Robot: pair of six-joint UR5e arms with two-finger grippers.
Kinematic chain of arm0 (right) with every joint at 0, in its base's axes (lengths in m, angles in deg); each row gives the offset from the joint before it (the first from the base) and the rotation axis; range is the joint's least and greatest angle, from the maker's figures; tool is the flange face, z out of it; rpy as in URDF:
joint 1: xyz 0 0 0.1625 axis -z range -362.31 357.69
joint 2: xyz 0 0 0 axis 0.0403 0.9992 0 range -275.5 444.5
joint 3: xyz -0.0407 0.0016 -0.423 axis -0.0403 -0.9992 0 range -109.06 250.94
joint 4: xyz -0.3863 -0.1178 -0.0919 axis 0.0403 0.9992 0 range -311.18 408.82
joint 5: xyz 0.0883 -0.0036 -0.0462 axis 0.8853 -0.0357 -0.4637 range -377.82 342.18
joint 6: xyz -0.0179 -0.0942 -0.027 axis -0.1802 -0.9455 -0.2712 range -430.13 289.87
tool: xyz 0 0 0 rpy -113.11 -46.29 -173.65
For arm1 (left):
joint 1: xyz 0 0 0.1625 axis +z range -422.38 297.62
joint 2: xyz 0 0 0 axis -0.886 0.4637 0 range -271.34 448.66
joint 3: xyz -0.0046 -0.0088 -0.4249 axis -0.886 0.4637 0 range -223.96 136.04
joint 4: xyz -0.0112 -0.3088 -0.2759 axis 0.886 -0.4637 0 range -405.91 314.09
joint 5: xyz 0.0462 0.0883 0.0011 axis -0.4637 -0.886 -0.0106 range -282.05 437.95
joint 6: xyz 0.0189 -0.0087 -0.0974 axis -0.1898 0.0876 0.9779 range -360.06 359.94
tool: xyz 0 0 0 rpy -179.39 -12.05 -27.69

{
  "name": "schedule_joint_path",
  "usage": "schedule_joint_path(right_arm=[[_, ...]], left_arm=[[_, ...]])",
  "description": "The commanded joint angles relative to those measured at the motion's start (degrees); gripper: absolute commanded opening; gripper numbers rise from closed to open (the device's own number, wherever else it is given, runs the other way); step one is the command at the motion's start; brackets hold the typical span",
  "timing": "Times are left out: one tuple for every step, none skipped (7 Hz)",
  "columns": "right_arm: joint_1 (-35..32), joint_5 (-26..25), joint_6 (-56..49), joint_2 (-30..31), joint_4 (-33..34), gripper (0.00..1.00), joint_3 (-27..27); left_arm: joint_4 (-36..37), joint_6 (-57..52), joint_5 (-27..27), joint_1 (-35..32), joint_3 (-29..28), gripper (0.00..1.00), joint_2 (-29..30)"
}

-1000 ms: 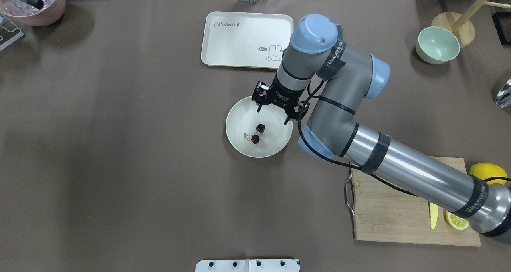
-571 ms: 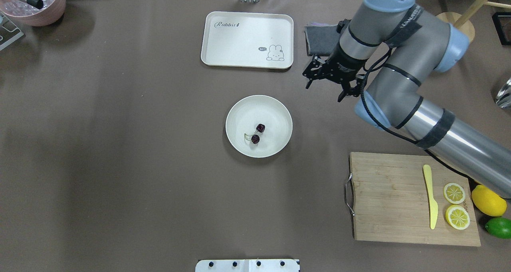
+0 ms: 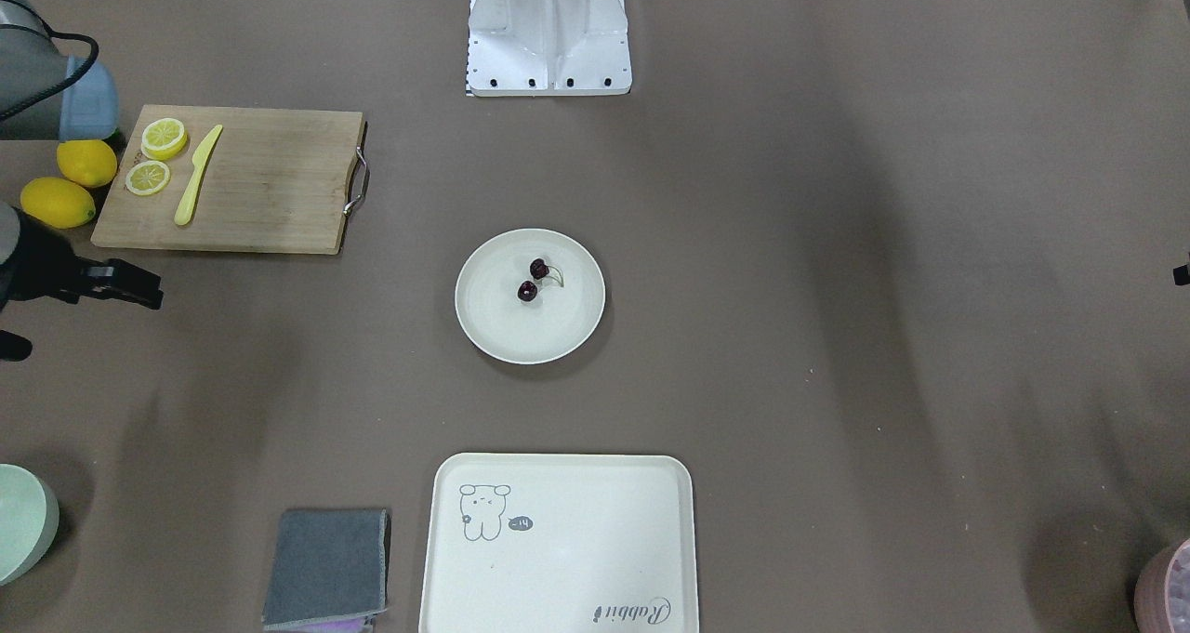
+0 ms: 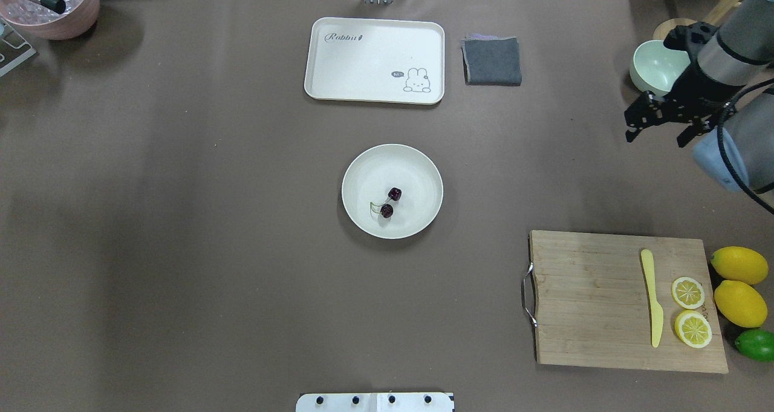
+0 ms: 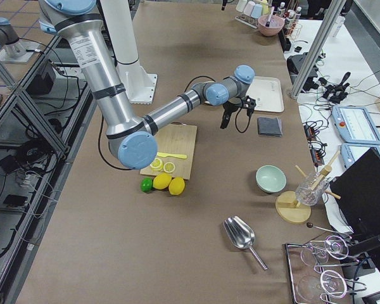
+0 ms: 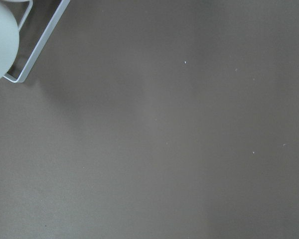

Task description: Place red cherry on plate

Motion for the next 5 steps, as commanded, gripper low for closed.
schedule_joint_path(right_arm=[[-5.85, -1.11, -12.8, 7.67, 0.15, 1.0, -0.94], [-8.4, -1.03, -17.27, 9.27, -0.2, 1.0, -3.73], [-11.73, -1.03, -24.02, 9.89, -0.2, 1.0, -6.63], [-13.68, -1.11, -27.48, 9.98, -0.2, 1.0, -9.01], [-16.48, -1.81, -32.56, 9.98, -0.29, 1.0, -10.86]], left_arm=[[-0.02, 0.0, 0.0, 0.0, 0.0, 0.98, 0.18], [-0.02, 0.0, 0.0, 0.0, 0.17, 0.98, 0.18], [-0.02, 0.0, 0.0, 0.0, 0.18, 0.98, 0.26], [-0.02, -0.52, -0.09, -0.09, 0.09, 0.98, 0.44], [-0.37, -0.88, -0.44, -0.09, 0.0, 0.98, 0.35]])
